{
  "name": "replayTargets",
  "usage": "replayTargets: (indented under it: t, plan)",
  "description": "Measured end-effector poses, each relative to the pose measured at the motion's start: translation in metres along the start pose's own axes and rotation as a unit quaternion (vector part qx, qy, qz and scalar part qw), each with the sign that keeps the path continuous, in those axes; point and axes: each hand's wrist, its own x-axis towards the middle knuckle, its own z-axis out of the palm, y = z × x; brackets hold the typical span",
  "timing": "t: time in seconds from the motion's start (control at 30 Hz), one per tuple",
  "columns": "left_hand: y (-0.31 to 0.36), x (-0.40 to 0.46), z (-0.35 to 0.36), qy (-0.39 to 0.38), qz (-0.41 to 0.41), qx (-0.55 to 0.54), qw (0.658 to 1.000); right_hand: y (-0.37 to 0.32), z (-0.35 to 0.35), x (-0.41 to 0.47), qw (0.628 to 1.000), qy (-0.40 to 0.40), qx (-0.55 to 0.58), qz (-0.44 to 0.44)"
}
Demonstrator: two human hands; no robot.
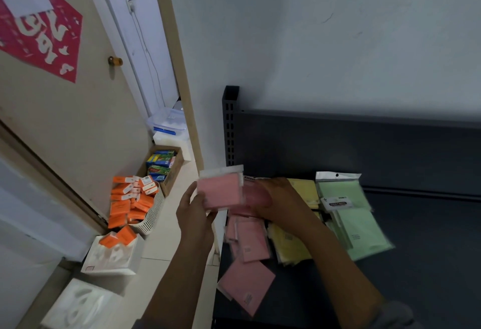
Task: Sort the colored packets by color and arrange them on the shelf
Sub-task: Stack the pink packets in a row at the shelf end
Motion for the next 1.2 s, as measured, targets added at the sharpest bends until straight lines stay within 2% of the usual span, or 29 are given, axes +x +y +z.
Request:
replayTargets:
  t: [0.13, 0.27, 0.37, 0.47, 0.57, 0.63, 0.77, 0.83, 0.9, 0.97, 1.13, 1.2]
  plan:
    - [0.001, 0.004, -0.006, 0.021, 0.002, -0.046, 0.999, 0.011, 0.009, -0.003, 0.996, 0.034, -0.01, 0.083]
    - [0.003, 0.004, -0.008, 0.041, 0.034, -0.033, 0.998, 0.012, 0.01, 0.0, 0.981, 0.146, 0.012, 0.124]
    - [0.004, 0.001, -0.006, 0.033, 0.071, 0.009, 0.997, 0.002, 0.005, 0.002, 0.969, 0.219, 0.031, 0.111]
    - [0.002, -0.004, -0.001, -0.002, 0.087, 0.057, 0.995, -0.014, 0.005, 0.003, 0.97, 0.237, 0.033, 0.048]
    - [0.004, -0.013, 0.009, -0.05, 0.063, 0.051, 0.995, -0.021, 0.021, 0.002, 0.984, 0.173, 0.012, -0.042]
    - [0.006, -0.017, 0.012, -0.079, 0.058, 0.039, 0.994, -0.019, 0.036, 0.001, 0.991, 0.123, 0.0, -0.06]
    - [0.003, -0.016, 0.006, -0.092, 0.12, 0.087, 0.985, -0.016, 0.044, 0.0, 0.993, 0.076, -0.044, -0.072]
    - [0.002, -0.015, 0.003, -0.08, 0.128, 0.082, 0.985, -0.021, 0.039, -0.001, 0.996, 0.073, -0.02, -0.042]
    - [0.001, -0.014, 0.0, -0.05, 0.129, 0.055, 0.989, -0.018, 0.034, -0.003, 0.994, 0.105, 0.031, 0.015]
    - [0.001, -0.011, -0.004, -0.019, 0.129, 0.043, 0.99, -0.009, 0.031, 0.0, 0.991, 0.113, 0.026, 0.064]
    - [0.003, -0.001, -0.013, -0.002, 0.132, 0.076, 0.988, -0.001, 0.026, 0.007, 0.988, -0.022, -0.028, 0.15]
    - [0.004, 0.001, -0.014, 0.001, 0.133, 0.077, 0.988, 0.0, 0.025, 0.007, 0.984, -0.065, -0.051, 0.159]
